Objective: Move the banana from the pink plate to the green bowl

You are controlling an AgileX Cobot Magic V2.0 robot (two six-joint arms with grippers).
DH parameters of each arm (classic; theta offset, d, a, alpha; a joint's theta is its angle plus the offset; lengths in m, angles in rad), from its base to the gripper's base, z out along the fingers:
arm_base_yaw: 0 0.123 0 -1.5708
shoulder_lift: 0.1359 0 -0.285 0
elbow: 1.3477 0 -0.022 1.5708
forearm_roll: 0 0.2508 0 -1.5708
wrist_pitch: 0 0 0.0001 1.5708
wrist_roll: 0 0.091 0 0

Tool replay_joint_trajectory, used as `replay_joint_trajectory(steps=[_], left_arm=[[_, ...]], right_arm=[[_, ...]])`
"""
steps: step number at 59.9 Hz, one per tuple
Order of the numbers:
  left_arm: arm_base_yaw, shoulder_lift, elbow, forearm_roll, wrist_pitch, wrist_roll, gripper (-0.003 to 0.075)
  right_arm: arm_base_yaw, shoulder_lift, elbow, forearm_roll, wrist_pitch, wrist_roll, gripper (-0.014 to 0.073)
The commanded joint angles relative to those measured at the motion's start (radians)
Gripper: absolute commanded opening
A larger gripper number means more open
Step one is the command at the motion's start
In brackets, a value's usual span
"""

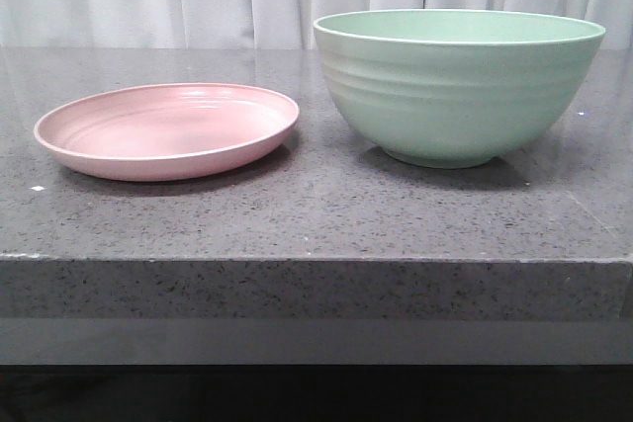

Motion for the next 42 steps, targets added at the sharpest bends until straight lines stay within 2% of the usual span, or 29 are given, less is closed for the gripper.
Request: replay_joint_trajectory(steps=[1,13,20,30,42], left_arm=[[-0.064,-0.054,-0.041,-0.031,-0.048,-0.003,0.0094],[-0.222,-0.058,-0.041,-0.031,-0.004,-0.003,0.0094],[-0.296,-0.058,-0.041,-0.031,0.005,-0.003,0.0094],[-0.355,-0.058,-0.041,-0.031,0.001,-0.003,0.0094],[-0.357,-0.058,-0.041,-0.031,0.001,-0.003,0.0094]], right_arm=[[-0.004,0.019,-0.035,0.017,-0.087,-0.01,0.0598],[-0.002,0.056,-0.043,0.138,-0.09,-0.01,0.0598],[0.001,0.103,-0.065,0.25,-0.09,-0.01,0.0598],[0.001,0.198,-0.129,0.555,-0.085,-0.01,0.0598],[0.001,0.331,-0.202,0.866,-0.055,-0.029,0.0598]])
